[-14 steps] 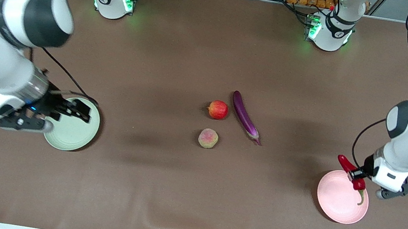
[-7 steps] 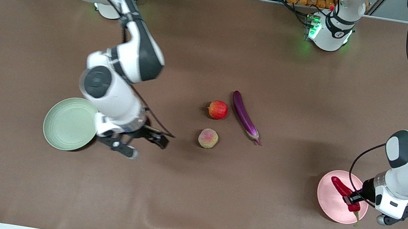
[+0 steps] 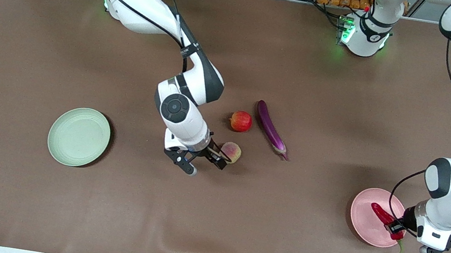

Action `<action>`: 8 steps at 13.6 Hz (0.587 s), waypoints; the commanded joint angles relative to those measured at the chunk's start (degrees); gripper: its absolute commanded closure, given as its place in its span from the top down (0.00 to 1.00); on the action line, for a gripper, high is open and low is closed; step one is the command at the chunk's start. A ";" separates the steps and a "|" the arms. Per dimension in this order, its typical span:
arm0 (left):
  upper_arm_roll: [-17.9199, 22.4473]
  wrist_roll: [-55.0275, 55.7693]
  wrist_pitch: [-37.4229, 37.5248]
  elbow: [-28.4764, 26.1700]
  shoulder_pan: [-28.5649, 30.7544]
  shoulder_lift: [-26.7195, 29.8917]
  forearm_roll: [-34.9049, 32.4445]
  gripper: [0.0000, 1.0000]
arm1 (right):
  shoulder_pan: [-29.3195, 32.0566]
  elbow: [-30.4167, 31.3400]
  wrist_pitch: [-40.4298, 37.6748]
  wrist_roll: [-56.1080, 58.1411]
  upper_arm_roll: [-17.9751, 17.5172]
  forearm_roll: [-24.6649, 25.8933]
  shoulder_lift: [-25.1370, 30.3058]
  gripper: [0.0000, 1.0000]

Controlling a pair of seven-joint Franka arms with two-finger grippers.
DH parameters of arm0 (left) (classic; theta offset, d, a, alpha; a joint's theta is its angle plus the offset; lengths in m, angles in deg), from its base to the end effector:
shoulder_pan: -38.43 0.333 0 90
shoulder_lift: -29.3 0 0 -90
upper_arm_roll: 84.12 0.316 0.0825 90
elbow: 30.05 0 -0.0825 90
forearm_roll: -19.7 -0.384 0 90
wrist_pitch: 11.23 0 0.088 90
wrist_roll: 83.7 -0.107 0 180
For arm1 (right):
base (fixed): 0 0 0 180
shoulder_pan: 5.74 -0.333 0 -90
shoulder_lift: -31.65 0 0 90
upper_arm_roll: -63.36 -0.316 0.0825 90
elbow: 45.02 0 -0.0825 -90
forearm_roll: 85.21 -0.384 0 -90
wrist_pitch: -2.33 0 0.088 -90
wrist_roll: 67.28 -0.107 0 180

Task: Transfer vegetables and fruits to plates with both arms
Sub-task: 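Release the chili onto the pink plate while the right gripper grasps the peach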

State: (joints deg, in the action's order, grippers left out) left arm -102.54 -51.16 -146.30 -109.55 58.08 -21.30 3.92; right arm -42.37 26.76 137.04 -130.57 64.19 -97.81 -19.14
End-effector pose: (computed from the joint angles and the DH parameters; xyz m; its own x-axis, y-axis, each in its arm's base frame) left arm 0.7412 0.0727 0.2092 0.8541 0.5106 0.0989 0.5023 -0.8592 0.0974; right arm 0.6239 0.4576 0.2458 0.8218 -0.5660 -0.0655 -0.5622 -0.7869 -0.2544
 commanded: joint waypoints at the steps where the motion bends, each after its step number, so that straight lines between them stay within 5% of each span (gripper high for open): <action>1: 0.75 -1.86 0.86 1.72 -0.67 -0.29 -1.34 0.47 | -1.69 -3.75 1.25 -2.44 0.14 -0.85 -3.69 1.00; 2: 0.75 -1.87 1.12 1.80 -0.76 0.24 -2.32 0.81 | -2.13 -3.83 1.52 -2.62 0.14 -0.85 -4.31 1.00; 3: 0.58 -2.48 2.08 1.63 -0.58 1.29 -2.76 1.00 | -2.74 -3.92 2.74 -2.88 0.14 -0.85 -4.83 1.00; 5: -0.21 -3.09 7.52 1.72 -0.49 3.92 -2.77 1.00 | -4.32 -3.66 3.19 -4.46 0.22 -0.58 -5.63 1.00; 6: -1.52 -5.71 9.19 1.45 0.29 6.20 -2.68 1.00 | -4.59 -3.49 3.19 -4.38 0.22 -0.41 -5.63 0.83; 7: -3.62 -11.65 12.08 1.28 1.69 9.53 -2.07 1.00 | -4.51 -3.66 3.10 -4.38 0.31 -0.32 -5.63 0.17; 8: -5.21 -16.15 13.76 1.36 2.84 12.69 -1.80 1.00 | -4.24 -3.75 2.75 -4.20 0.49 -0.32 -5.46 0.01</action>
State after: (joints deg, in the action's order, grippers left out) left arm -105.00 -60.60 -137.56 -106.45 58.75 -16.25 2.33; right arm -46.70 25.17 140.27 -134.15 64.15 -97.80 -23.74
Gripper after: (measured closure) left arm 0.000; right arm 0.198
